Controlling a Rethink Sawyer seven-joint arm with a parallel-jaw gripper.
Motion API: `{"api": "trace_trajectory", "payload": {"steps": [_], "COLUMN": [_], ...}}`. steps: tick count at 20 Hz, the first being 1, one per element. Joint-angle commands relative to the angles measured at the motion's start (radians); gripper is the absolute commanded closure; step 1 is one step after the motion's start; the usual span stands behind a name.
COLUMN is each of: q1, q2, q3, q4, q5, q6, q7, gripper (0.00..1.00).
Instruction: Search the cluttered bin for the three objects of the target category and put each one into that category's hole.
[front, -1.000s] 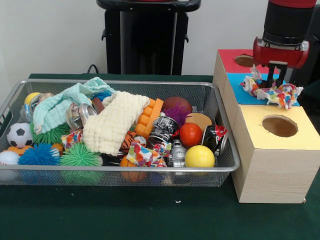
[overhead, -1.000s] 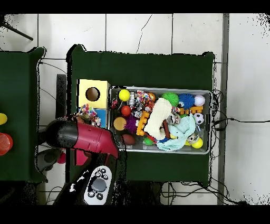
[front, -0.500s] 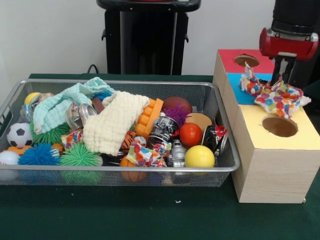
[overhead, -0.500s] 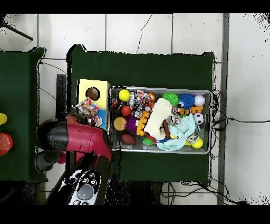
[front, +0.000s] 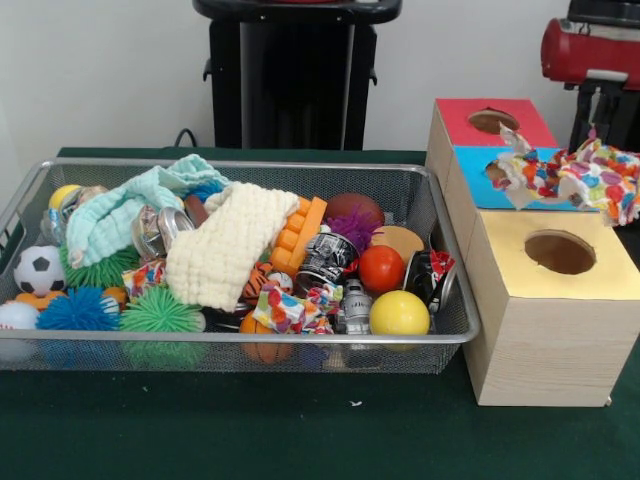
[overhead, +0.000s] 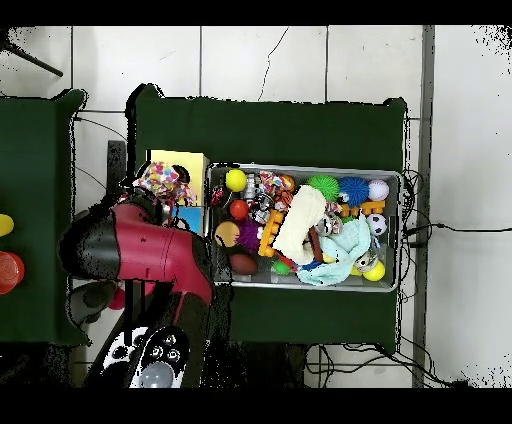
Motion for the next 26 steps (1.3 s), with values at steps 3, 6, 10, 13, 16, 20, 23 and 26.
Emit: {"api": "trace_trajectory", "payload": {"steps": [3,6,10,13,16,20,23,26], "q1": [-0.049,-0.068,-0.088,-0.090,-0.099,-0.081,-0.086,-0.105], "q2": [-0.003,0.008,0.044,0.073,0.093,0.098,0.094,0.085], "q3": [0.054,0.079,0.092,0.093,0.102,0.075,0.078,0.112], "q4": [-0.012,0.012,0.028,0.041,0.049,0.020,-0.011,-0.018], "q5": [-0.095,-0.130,-0.169,-0.201,-0.209,-0.171,-0.123,-0.088], "q6": [-0.148,-0.266,-0.343,-0.421,-0.430,-0.228,0.060,0.235], "q7": [0.101,0.108,0.121,0.138,0.144,0.125,0.155,0.208], "gripper": [1.00,1.00,1.00,1.00,1.00,1.00,1.00,1.00]}}
